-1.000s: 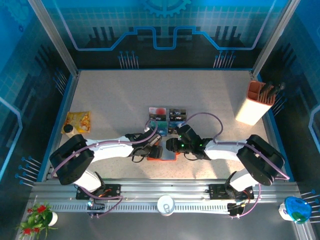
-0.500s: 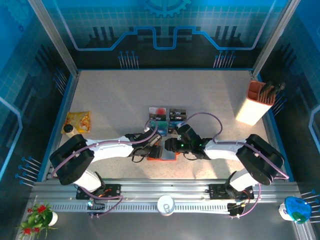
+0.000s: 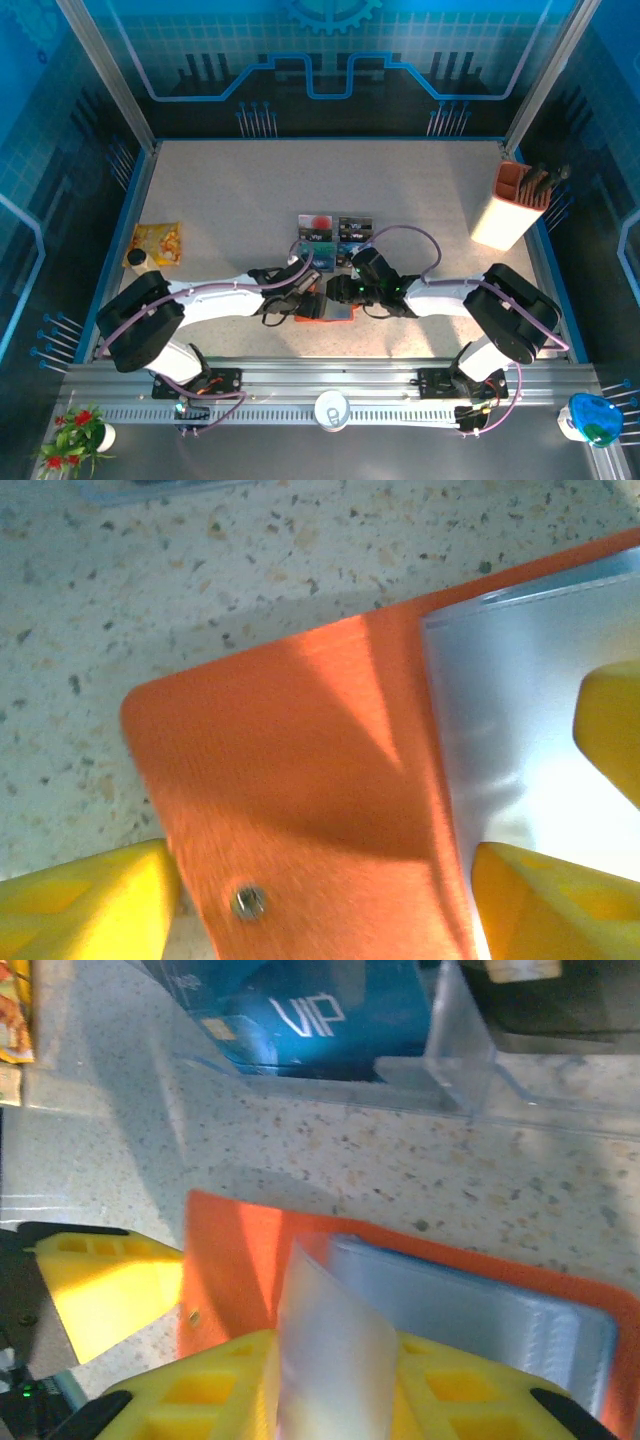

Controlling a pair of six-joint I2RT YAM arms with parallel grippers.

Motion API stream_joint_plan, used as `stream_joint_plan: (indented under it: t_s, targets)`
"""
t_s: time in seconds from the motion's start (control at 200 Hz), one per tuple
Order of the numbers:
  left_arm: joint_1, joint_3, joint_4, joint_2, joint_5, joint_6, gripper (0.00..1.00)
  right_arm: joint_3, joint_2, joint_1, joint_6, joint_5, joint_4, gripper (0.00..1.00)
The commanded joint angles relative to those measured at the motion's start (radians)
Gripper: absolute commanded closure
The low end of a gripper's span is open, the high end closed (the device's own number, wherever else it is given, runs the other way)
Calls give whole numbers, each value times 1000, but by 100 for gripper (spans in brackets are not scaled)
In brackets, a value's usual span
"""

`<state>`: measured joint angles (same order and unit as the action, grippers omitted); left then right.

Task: Put the credit cards into the card holder
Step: Flip over the card slot on the card holder.

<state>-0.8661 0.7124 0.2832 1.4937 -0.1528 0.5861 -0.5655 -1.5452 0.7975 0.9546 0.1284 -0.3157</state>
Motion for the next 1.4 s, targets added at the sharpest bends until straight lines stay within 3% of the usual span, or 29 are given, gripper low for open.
stream_joint_plan:
  t_s: [0.0, 0.17, 0.38, 0.515, 1.0, 1.396]
  targets:
    - [2, -21, 24, -75, -11, -3, 18, -29, 5, 2, 23, 46, -41, 69]
    - [21, -42, 42, -212, -40, 25, 8, -34, 31, 17, 35, 53, -34, 68]
    - [81, -86, 40, -375, -24, 67, 4, -81, 39, 69, 28, 22, 23, 45]
    - [117, -104, 47, -439, -3, 78, 4, -110, 8, 94, 33, 7, 25, 38]
    - [160, -139, 59, -508, 32, 78, 3, -88, -176, 117, 191, 10, -217, 38]
    - [160, -195, 6, -449, 70, 68, 4, -15, -112, 116, 262, -70, -269, 38]
